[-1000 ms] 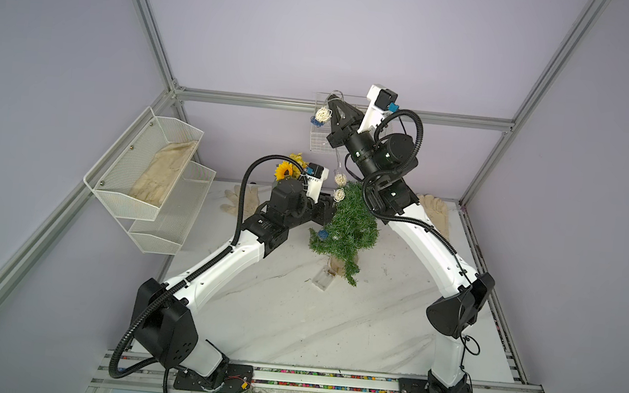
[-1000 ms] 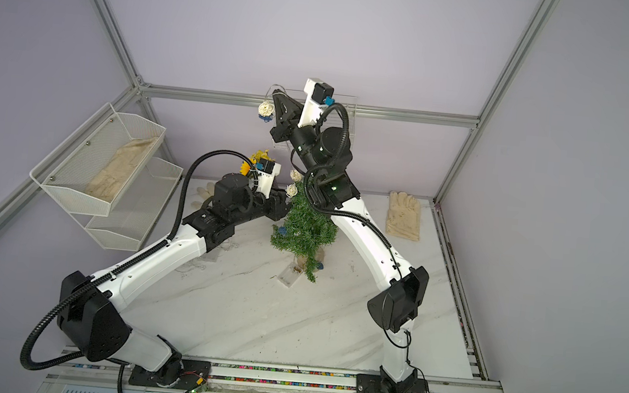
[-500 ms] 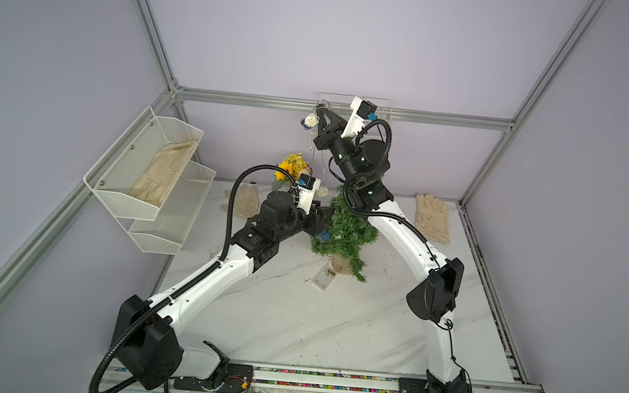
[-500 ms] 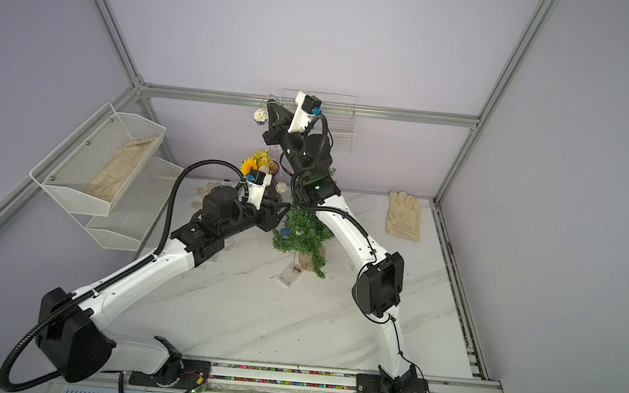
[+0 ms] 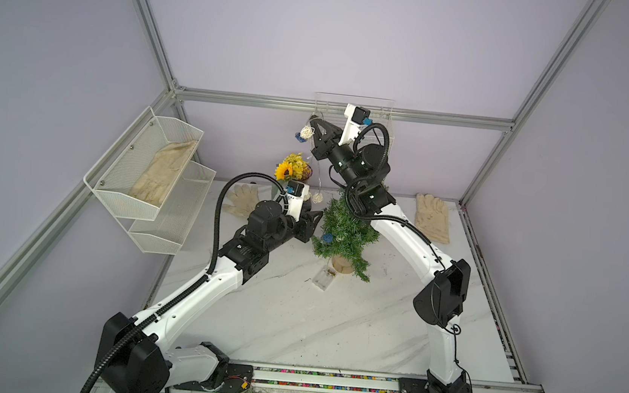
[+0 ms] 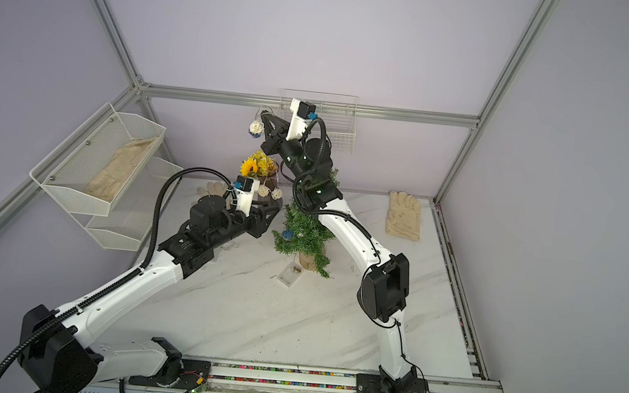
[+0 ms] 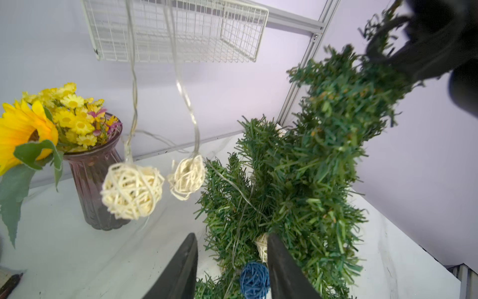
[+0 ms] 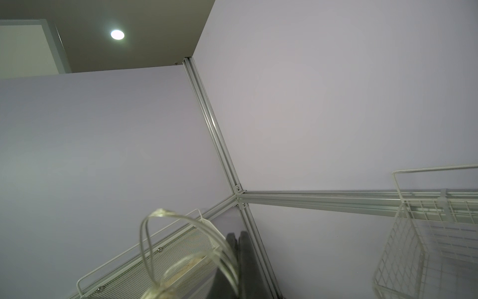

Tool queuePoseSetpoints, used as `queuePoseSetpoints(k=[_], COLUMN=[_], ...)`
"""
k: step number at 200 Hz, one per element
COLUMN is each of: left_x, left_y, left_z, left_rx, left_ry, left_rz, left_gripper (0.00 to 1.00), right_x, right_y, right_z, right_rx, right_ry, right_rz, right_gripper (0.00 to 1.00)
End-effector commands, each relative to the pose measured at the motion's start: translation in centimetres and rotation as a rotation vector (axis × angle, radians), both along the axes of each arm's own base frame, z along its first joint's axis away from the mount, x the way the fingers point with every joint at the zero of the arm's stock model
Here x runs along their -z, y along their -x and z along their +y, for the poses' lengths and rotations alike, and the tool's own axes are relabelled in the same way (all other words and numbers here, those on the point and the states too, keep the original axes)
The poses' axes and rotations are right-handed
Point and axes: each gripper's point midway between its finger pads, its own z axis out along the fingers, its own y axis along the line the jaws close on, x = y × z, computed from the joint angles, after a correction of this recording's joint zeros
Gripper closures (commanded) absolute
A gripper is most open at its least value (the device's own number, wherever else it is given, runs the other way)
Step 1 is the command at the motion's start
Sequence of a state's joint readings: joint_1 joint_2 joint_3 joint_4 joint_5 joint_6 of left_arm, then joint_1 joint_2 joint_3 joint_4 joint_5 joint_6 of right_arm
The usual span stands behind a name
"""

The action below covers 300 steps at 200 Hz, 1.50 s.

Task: Remove string lights from the small christmas tree
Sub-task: Remove the light string from the Christmas tree.

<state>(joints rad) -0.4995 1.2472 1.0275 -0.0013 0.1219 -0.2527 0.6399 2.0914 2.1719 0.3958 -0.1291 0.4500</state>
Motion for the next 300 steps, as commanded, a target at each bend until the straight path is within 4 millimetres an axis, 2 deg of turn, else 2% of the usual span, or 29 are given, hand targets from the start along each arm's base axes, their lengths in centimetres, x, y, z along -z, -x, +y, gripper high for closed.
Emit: queuePoseSetpoints(k=[1, 50, 88, 117, 143, 160, 181, 220, 247, 268, 284, 288, 300], left_x=[2.1, 6.1, 7.6, 8.5, 8.7, 7.6, 5.7, 3.6, 2.5, 2.1, 1.6, 3.0, 3.1], left_y=[-0.1, -0.7, -1.5, -2.2, -2.5, -2.5, -2.1, -1.5, -2.6, -3.7, -4.5, -5.1, -5.8], left_z=[0.3, -1.2, -1.9, -0.5, 1.9, 3.3, 3.9, 2.3, 1.9, 1.2, 1.4, 1.2, 1.5], left_rx=[-0.022, 0.021, 0.028, -0.046, -0.13, -0.156, -0.159, -0.04, -0.036, -0.026, -0.05, -0.056, -0.082], left_ry=[0.038, 0.067, 0.096, 0.092, 0.088, 0.094, 0.097, 0.056, 0.045, 0.051, 0.048, 0.032, 0.023], left_rz=[0.033, 0.133, 0.157, 0.176, 0.177, 0.132, 0.02, -0.177, -0.249, -0.252, -0.268, -0.243, -0.243], left_gripper=[0.6, 0.69, 0.73, 0.76, 0.75, 0.71, 0.62, 0.46, 0.39, 0.38, 0.37, 0.37, 0.36], right_x=[-4.7, -6.4, -6.8, -7.9, -7.6, -6.6, -5.4, -4.7, -4.6, -4.4, -4.3, -4.2, -4.1], right_y=[3.6, 6.7, 9.5, 12.8, 15.1, 15.4, 15.2, 14.7, 14.5, 14.3, 14.1, 14.0, 13.9], right_z=[-1.4, -1.4, -1.2, -1.6, -2.0, -2.2, -2.3, -2.4, -2.4, -2.4, -2.4, -2.4, -2.4], right_rx=[-0.067, -0.196, -0.318, -0.422, -0.481, -0.472, -0.458, -0.434, -0.415, -0.41, -0.403, -0.401, -0.399], right_ry=[-0.062, -0.083, -0.067, -0.031, 0.008, 0.029, 0.036, 0.047, 0.053, 0.055, 0.056, 0.057, 0.058], right_rz=[-0.071, -0.078, -0.07, -0.102, -0.114, -0.105, -0.083, -0.066, -0.062, -0.053, -0.051, -0.05, -0.048], right_gripper=[1.0, 1.0, 1.0, 1.0, 1.0, 1.0, 1.0, 1.0, 1.0, 1.0, 1.0, 1.0, 1.0])
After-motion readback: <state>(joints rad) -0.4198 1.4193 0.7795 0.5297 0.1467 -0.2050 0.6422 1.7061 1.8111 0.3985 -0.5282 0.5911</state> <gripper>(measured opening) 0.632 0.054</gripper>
